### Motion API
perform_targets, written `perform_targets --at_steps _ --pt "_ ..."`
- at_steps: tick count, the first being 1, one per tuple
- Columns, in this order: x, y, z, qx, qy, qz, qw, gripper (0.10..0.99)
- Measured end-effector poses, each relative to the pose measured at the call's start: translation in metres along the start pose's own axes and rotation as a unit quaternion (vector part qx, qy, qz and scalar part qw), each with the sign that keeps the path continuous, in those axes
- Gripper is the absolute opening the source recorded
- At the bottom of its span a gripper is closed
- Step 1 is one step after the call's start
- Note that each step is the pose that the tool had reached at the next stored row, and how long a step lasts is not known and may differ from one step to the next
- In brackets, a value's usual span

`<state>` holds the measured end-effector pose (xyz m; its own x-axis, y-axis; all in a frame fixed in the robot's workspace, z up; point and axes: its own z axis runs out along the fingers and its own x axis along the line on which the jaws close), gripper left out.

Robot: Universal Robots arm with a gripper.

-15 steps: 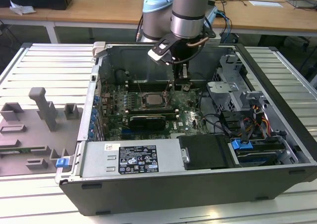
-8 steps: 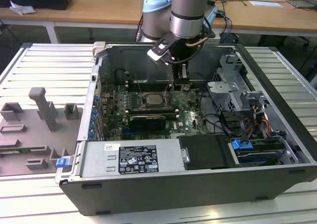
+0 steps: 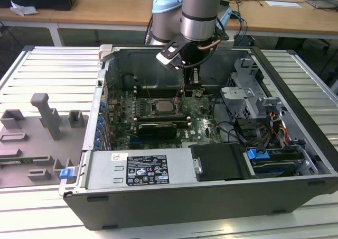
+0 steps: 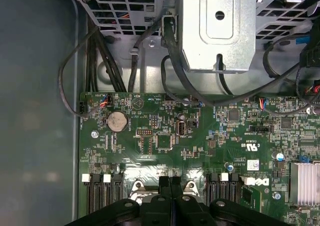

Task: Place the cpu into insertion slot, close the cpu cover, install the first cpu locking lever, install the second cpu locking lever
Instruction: 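Close the cpu cover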

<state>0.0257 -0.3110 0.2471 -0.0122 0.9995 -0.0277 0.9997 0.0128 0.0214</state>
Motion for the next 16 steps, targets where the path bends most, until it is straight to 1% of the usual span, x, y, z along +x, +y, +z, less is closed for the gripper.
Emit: perform_targets --at_steps 16 --pt "0.0001 -0.0050 -0.0001 0.0000 0.0000 0.000 1.0000 0.106"
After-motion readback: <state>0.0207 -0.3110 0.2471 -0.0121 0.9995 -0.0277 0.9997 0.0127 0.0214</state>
